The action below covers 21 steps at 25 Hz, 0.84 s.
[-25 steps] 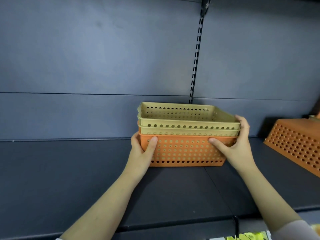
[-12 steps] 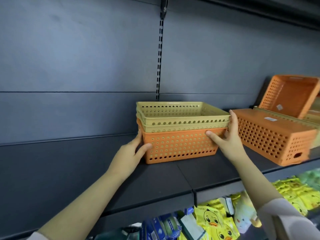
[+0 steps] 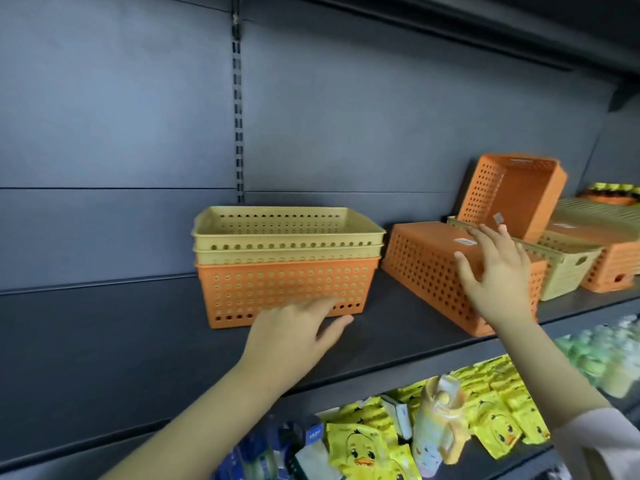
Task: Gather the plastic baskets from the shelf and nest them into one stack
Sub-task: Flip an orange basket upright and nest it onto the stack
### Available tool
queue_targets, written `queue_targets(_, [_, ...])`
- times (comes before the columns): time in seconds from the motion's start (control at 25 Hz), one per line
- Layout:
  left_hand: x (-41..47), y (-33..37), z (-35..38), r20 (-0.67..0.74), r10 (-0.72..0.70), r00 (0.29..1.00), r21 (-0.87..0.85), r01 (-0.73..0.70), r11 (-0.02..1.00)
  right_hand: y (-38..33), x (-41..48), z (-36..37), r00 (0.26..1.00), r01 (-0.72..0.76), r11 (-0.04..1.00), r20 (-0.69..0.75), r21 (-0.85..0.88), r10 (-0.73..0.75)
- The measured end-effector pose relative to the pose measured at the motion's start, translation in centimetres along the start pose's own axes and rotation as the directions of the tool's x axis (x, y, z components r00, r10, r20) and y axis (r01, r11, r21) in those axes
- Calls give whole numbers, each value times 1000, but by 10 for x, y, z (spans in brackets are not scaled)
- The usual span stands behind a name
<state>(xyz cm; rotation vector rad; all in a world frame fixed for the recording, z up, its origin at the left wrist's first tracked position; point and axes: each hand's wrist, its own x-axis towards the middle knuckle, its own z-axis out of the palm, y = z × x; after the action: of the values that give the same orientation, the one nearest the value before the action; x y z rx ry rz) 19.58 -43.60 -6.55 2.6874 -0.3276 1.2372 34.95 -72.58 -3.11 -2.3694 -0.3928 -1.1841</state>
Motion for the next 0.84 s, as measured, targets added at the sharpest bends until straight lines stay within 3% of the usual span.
queue_targets(0.12, [38,48,35,50,-20,999,-75,24,997,62,6,-8,981,-136,988,126,-76,145])
queue_targets(0.2, [63,85,65,106,-44,993,-140,59,988,100,11,-12,956,-213,966,235,148,174])
queue_targets(0.32, [98,129,108,166,-117,979,-248,157,956,149,17,-23,946,-243,854,307,460,105])
queue_targets(0.52, [149,154,158,115,-336,935,-221,354,909,177,6,-54,923,-284,718,383,635,27])
queue_targets(0.6, [164,160,172,150,-535,832,-306,553,775,185,5,-60,913,-300,700,407,648,14])
queue_targets(0.72, [172,151,175,318,-687,653,-567,712,414,173,2,-62,820,-535,565,549,628,165])
queue_targets(0.84, [179,155,169,379,-698,607,-584,742,328,180,2,-66,626,-778,303,723,551,293])
